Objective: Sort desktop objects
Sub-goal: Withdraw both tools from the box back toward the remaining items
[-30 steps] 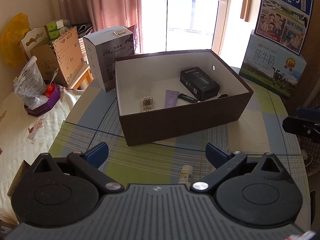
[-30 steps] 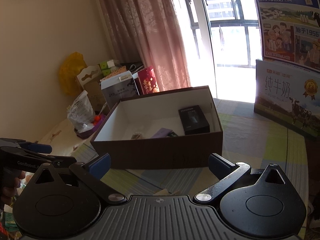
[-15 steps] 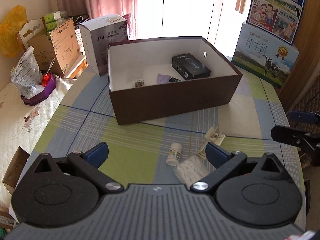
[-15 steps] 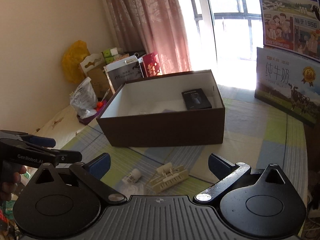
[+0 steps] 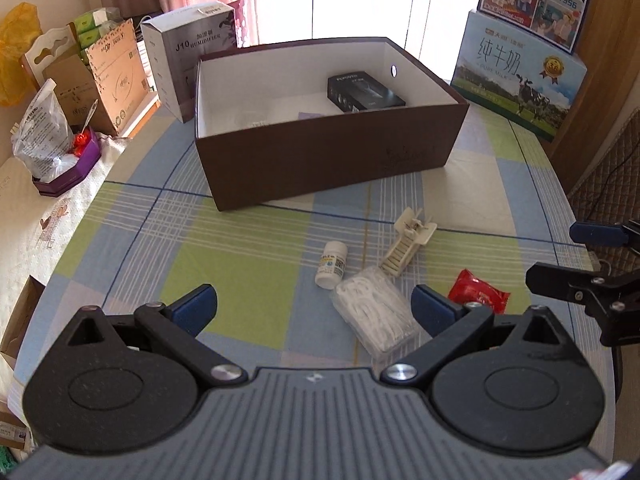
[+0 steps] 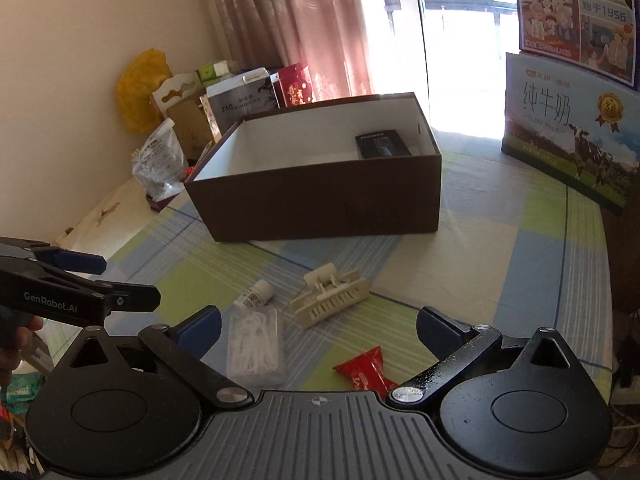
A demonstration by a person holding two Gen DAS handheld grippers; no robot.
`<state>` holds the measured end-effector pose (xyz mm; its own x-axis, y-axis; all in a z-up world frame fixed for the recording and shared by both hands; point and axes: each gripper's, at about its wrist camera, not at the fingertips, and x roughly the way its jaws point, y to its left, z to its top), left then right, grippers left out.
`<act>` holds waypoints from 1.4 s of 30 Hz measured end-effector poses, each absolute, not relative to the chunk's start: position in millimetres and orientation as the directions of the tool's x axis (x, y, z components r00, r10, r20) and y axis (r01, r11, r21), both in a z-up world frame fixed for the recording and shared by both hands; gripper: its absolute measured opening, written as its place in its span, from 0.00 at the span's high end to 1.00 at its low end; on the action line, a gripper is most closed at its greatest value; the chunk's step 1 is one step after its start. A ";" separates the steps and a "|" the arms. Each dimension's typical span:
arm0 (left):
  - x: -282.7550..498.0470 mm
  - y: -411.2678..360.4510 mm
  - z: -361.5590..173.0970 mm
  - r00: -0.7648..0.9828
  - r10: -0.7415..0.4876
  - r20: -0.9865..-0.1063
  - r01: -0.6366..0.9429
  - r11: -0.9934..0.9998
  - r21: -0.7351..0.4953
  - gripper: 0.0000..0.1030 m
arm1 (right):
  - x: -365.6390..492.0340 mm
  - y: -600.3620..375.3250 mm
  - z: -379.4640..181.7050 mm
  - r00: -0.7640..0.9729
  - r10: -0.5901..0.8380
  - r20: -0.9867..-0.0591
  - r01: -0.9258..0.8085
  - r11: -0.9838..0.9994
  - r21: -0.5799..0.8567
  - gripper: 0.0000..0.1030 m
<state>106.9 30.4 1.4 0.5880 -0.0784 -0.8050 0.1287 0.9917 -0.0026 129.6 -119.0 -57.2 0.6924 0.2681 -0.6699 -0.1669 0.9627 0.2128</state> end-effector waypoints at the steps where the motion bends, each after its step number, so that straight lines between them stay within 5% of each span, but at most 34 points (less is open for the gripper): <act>1: 106.0 29.5 -0.9 0.583 -0.077 -0.809 0.130 0.991 -0.001 0.01 | 128.0 -119.2 -59.4 0.688 0.266 -0.675 -0.166 0.963 0.210 0.02; 42: 106.4 5.9 -62.4 0.446 -0.133 -0.885 0.194 0.980 -0.050 0.01 | 121.4 -122.9 -129.3 0.575 0.144 -0.805 -0.088 0.990 0.115 0.02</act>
<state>106.4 5.9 -62.4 0.4455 -0.1333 -0.8853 0.1935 0.9798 -0.0502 121.4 -122.9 -129.3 0.5754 0.1443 -0.8051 -0.0879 0.9895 0.1146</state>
